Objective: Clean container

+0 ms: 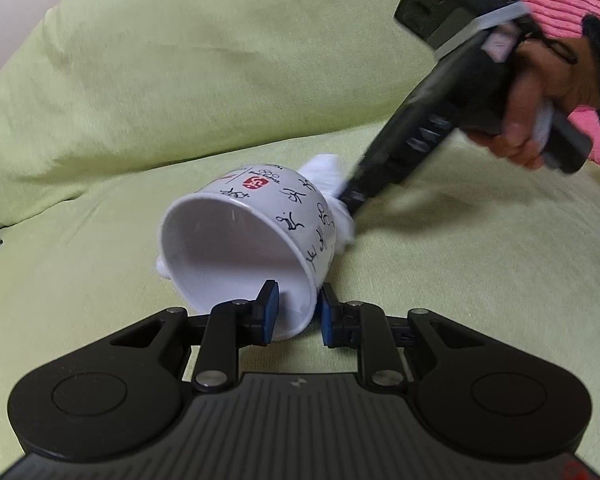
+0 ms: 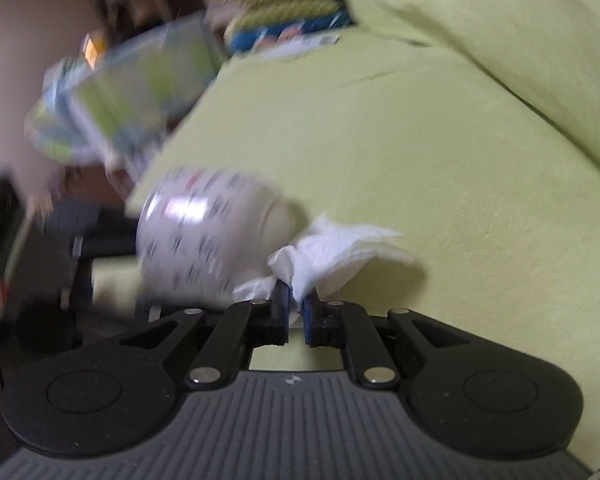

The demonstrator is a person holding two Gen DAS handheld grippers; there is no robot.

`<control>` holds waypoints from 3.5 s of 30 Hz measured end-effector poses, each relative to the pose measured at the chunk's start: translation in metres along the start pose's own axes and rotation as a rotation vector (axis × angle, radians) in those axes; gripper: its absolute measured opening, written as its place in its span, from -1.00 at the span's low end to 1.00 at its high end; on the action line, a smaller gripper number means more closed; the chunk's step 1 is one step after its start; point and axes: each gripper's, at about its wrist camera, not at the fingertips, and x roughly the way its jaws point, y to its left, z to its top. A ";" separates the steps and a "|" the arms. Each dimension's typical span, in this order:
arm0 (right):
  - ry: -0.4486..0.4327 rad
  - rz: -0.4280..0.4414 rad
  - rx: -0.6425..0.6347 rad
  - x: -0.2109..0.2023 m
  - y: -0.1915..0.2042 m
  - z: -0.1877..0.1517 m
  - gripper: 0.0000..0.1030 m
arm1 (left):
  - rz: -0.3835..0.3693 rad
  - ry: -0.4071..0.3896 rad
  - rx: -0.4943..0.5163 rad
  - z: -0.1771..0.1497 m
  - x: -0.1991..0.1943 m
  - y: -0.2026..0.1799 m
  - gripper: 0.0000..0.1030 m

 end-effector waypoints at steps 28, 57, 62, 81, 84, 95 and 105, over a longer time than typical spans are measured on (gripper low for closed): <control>-0.172 -0.599 0.259 -0.109 0.027 -0.079 -0.42 | -0.141 0.182 0.134 0.098 0.058 0.008 -0.50; -0.150 -0.435 0.316 -0.141 0.045 -0.020 -0.35 | 0.096 0.084 -0.025 0.052 -0.007 0.026 -0.28; -0.172 -0.384 0.350 -0.097 0.018 0.040 -0.35 | 0.136 0.121 -0.001 0.048 0.023 0.028 -0.28; 0.053 -0.300 0.422 0.013 -0.027 0.072 -0.70 | 0.091 0.067 -0.064 0.042 0.054 0.029 -0.46; 0.093 -0.305 0.415 0.000 -0.026 0.064 -0.72 | 0.058 0.070 -0.068 0.049 0.056 0.025 -0.47; 0.219 -0.299 0.403 -0.040 -0.034 0.037 -0.77 | -0.095 0.092 -0.016 0.057 0.055 -0.030 -0.53; -0.066 -0.441 0.442 -0.111 -0.006 0.001 -0.51 | -0.048 0.069 -0.100 0.056 0.030 -0.028 -0.39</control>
